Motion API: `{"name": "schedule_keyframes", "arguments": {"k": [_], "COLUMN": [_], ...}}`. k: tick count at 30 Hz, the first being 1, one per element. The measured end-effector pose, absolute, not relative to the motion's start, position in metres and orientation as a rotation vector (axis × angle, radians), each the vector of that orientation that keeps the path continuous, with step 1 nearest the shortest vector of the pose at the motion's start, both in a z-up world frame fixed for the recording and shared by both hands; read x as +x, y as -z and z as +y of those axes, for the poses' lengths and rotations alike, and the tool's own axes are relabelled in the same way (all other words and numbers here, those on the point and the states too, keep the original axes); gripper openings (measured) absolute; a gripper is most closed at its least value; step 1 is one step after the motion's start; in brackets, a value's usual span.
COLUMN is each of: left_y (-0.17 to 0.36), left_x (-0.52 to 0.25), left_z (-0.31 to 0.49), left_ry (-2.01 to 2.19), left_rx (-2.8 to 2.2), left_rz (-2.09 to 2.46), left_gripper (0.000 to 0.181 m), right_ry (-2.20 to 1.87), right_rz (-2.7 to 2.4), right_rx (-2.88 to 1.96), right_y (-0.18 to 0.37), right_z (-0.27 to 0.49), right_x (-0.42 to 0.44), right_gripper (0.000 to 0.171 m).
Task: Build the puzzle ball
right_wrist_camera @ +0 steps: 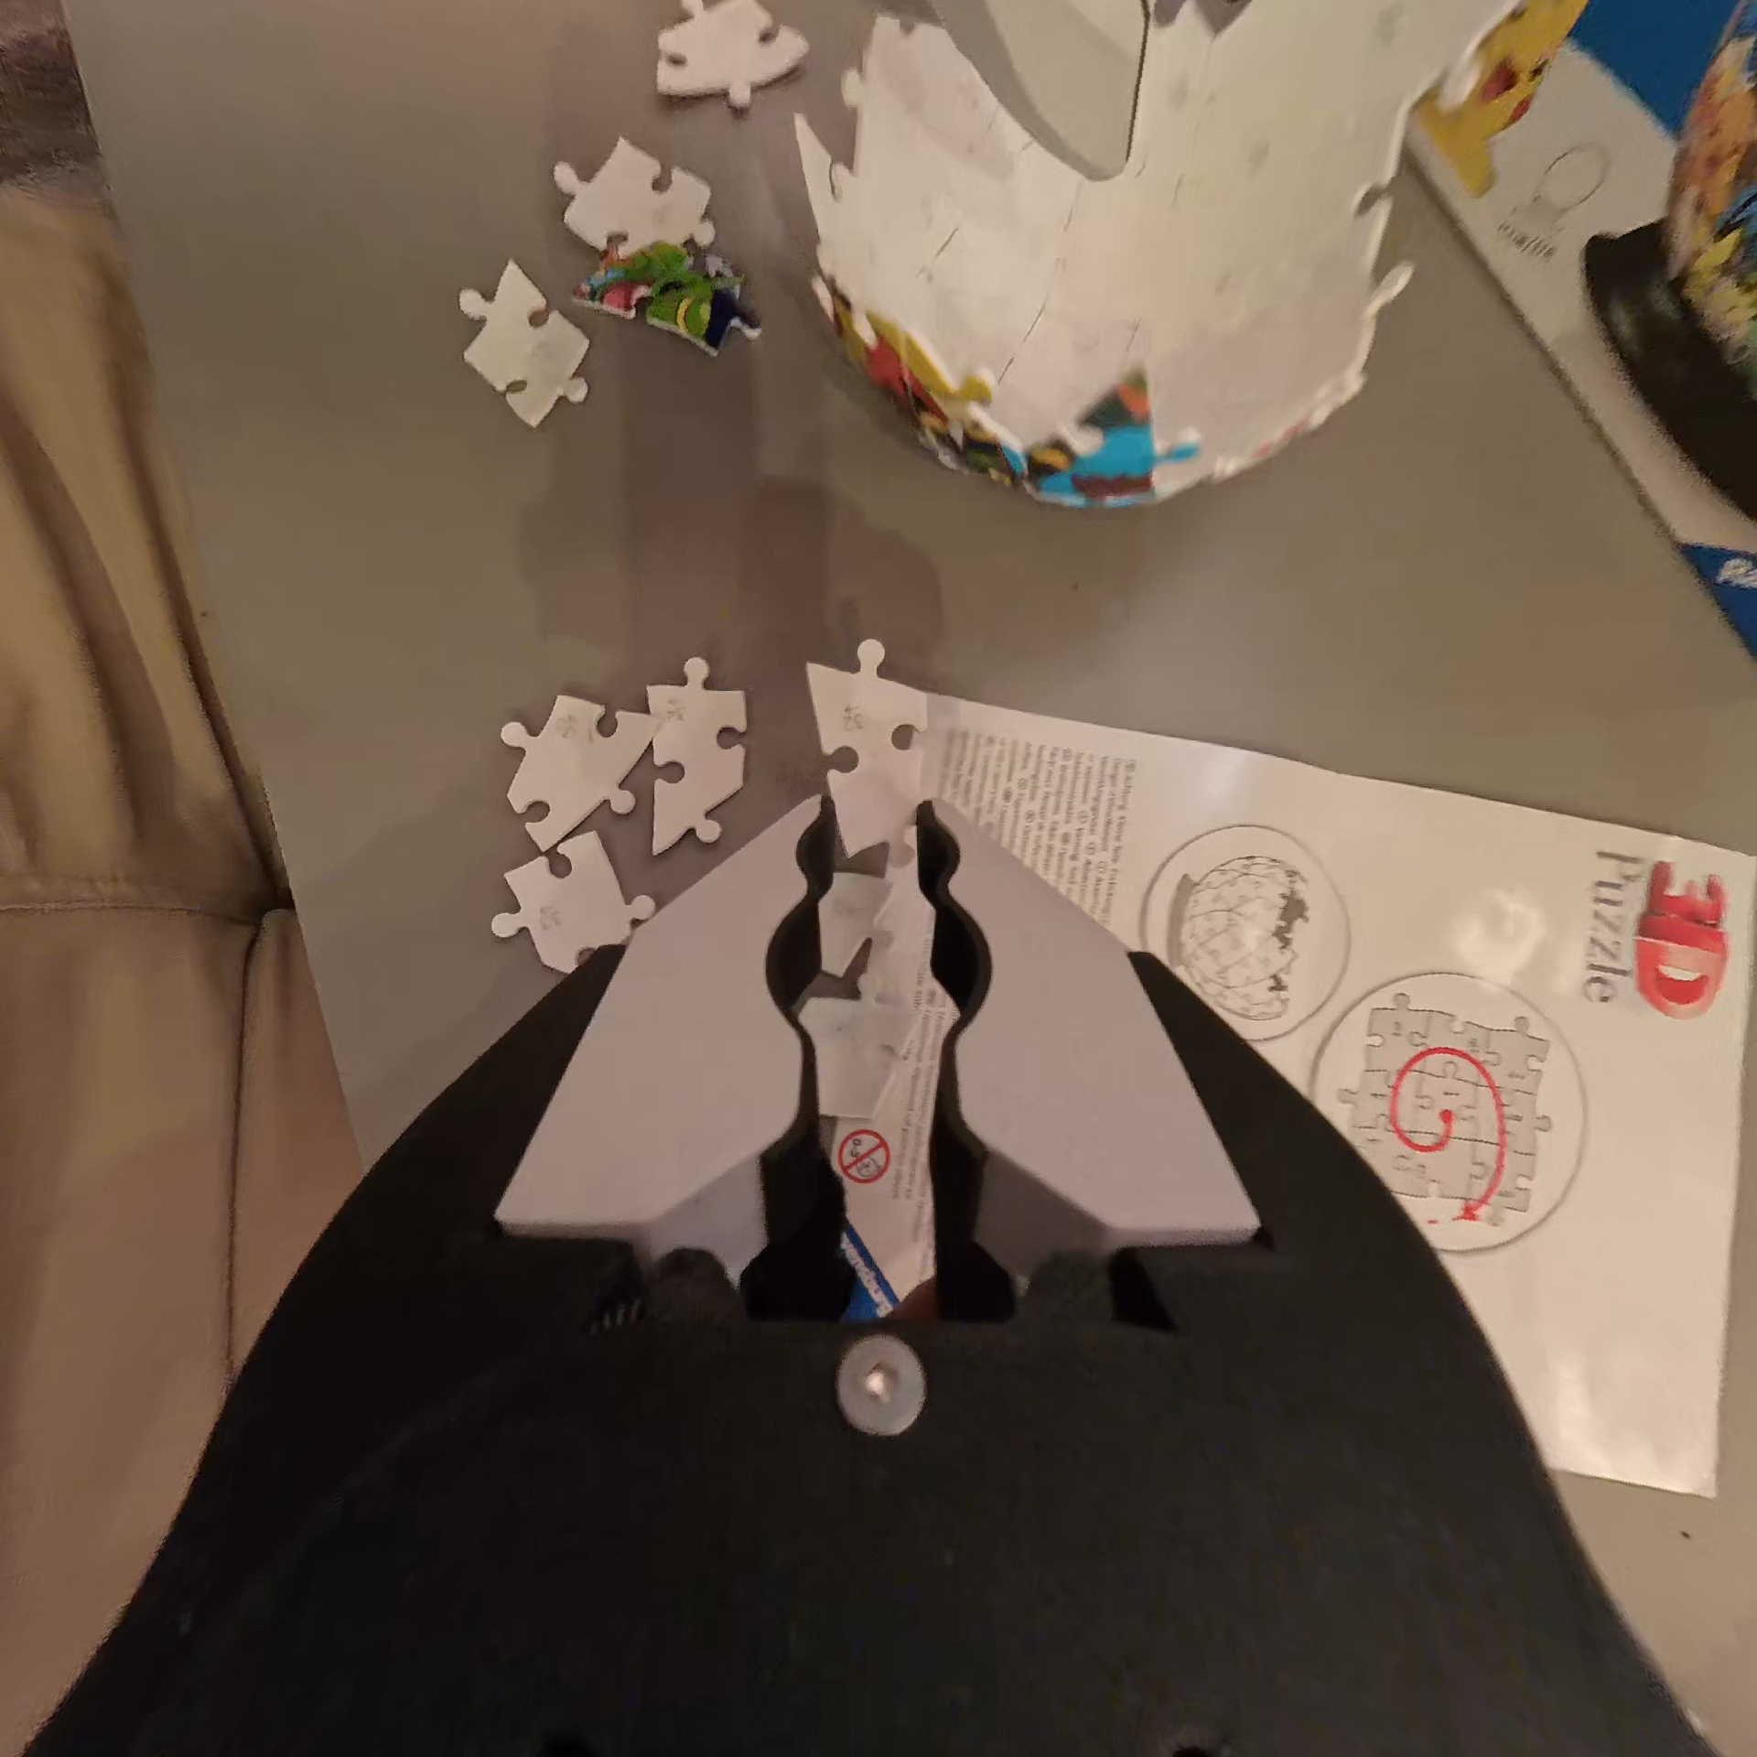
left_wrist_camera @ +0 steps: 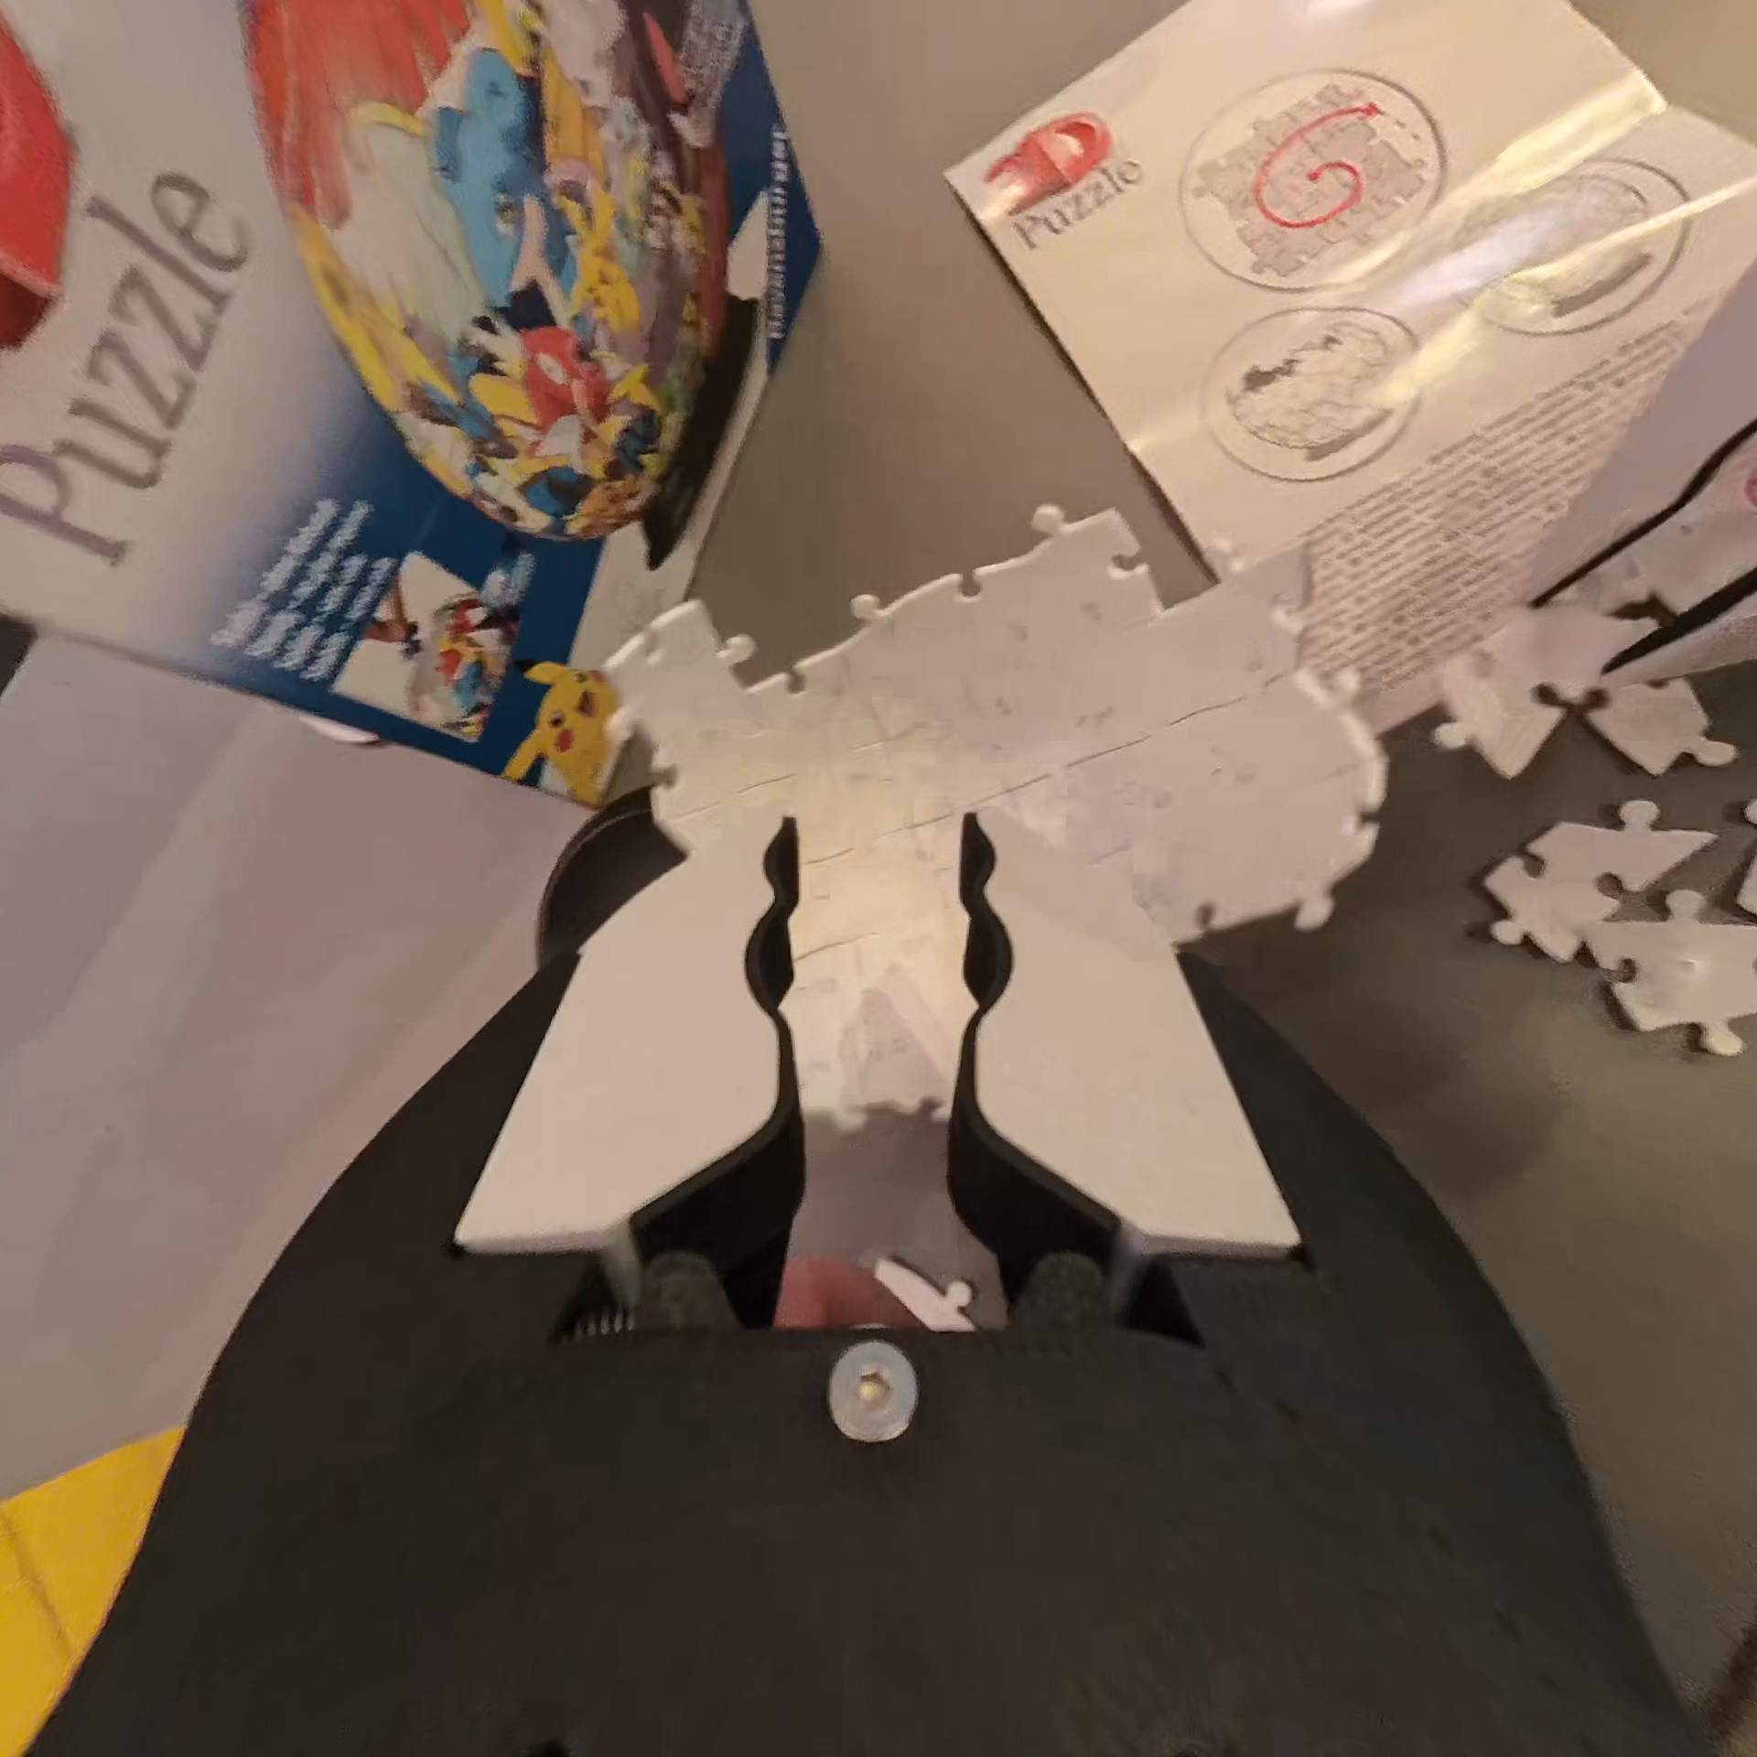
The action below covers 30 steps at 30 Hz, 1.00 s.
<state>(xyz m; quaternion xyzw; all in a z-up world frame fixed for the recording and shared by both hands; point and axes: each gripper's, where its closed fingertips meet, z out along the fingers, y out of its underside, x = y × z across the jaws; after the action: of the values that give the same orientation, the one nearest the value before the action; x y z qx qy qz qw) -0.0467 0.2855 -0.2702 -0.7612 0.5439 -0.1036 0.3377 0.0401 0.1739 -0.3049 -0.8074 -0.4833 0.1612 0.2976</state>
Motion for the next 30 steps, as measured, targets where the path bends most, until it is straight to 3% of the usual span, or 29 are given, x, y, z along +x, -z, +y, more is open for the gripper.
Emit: {"name": "schedule_keyframes", "arguments": {"k": [14,18,22,30], "left_y": [0.282,0.283,0.275,0.26], "left_x": [-0.062,-0.046,-0.029,-0.008], "left_z": [0.337,0.338,0.339,0.301], "left_ry": [0.306,0.277,0.162,0.2], "left_rx": [-2.109,-2.065,-1.952,-1.857], "left_rz": [1.41,1.519,1.611,1.742], "left_gripper": [0.038,0.032,0.045,0.04], "right_ry": [-0.432,-0.428,-0.386,-0.366], "right_rz": [-1.275,-1.256,-1.255,-1.262], "right_rx": [-2.108,-2.103,-2.1,-2.074], "right_y": [0.289,0.284,0.278,0.267], "right_z": [0.185,0.19,0.196,0.207], "right_x": [0.05,0.057,0.066,0.071], "right_gripper": [0.015,0.015,0.015,0.015]}}
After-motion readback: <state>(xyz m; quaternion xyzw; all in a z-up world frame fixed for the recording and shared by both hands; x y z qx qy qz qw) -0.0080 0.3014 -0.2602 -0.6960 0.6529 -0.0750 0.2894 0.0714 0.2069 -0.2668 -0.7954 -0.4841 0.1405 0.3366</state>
